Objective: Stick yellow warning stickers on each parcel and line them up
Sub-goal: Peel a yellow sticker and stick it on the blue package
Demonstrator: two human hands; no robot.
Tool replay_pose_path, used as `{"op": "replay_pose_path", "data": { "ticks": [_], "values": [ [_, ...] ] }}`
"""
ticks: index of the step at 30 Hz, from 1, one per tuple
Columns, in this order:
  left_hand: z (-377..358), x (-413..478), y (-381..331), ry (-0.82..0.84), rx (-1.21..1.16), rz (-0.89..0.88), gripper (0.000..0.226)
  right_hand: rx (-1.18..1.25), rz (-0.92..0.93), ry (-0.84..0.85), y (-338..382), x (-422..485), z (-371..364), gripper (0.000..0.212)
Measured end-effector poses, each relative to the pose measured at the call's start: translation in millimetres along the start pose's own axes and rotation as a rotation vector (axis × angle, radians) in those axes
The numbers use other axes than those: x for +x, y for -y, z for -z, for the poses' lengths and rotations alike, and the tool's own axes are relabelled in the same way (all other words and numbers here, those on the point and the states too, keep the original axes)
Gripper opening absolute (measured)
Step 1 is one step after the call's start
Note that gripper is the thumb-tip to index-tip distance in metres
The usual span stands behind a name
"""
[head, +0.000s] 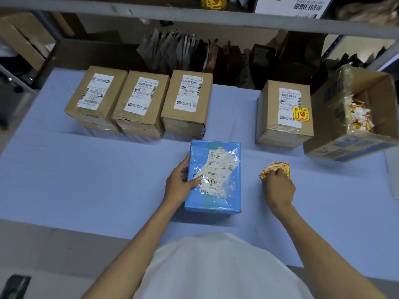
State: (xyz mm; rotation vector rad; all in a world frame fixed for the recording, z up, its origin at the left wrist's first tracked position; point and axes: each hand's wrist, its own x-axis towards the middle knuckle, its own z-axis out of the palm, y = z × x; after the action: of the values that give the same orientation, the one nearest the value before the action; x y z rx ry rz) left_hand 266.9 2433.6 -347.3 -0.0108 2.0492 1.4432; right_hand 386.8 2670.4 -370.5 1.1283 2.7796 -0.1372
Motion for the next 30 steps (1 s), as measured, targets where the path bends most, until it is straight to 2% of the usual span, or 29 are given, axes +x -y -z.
{"op": "replay_pose_path", "data": {
  "ticks": [2,4,7,8,10,11,13,15,17,18,20,24,30],
  "values": [
    [-1,0,-1,-0.002,0.026,0.004,0.075,0.049,-0.106,0.015,-4,6,2,0.016],
    [-4,0,-3,-0.026,0.191,-0.028,0.077,0.090,-0.120,-0.060,-4,6,10,0.020],
    [-11,-2,-15,-0.119,0.449,-0.238,0.079,0.316,-0.051,-0.348,9,-2,27,0.017],
    [-14,-4,-24,-0.133,0.459,-0.331,0.076,0.426,-0.060,-0.354,17,-4,34,0.017],
    [-21,-4,-41,-0.092,0.380,-0.429,0.056,0.743,-0.053,-0.238,35,-12,49,0.020],
    [-25,-3,-51,-0.048,0.288,-0.393,0.042,0.925,-0.016,-0.172,45,-17,55,0.020],
    [-33,-3,-73,0.071,0.054,-0.176,0.023,1.162,0.054,-0.059,62,-29,66,0.019],
    [-37,1,-85,0.191,-0.080,0.018,0.025,1.362,0.023,0.043,75,-37,73,0.022],
    [-36,2,-90,0.249,-0.082,0.052,0.024,1.510,-0.051,0.104,82,-39,79,0.012],
    [-35,1,-90,0.248,-0.085,0.032,0.017,1.504,-0.058,0.103,84,-39,81,0.010],
    [-34,-1,-88,0.219,-0.115,-0.034,0.010,1.479,-0.051,0.099,84,-40,83,0.022],
    [-34,-3,-84,0.153,-0.173,-0.117,0.011,1.541,-0.122,0.119,84,-43,85,0.036],
    [-34,-3,-76,0.139,-0.130,-0.169,0.017,1.491,-0.154,0.088,85,-41,85,0.015]
  ]
}}
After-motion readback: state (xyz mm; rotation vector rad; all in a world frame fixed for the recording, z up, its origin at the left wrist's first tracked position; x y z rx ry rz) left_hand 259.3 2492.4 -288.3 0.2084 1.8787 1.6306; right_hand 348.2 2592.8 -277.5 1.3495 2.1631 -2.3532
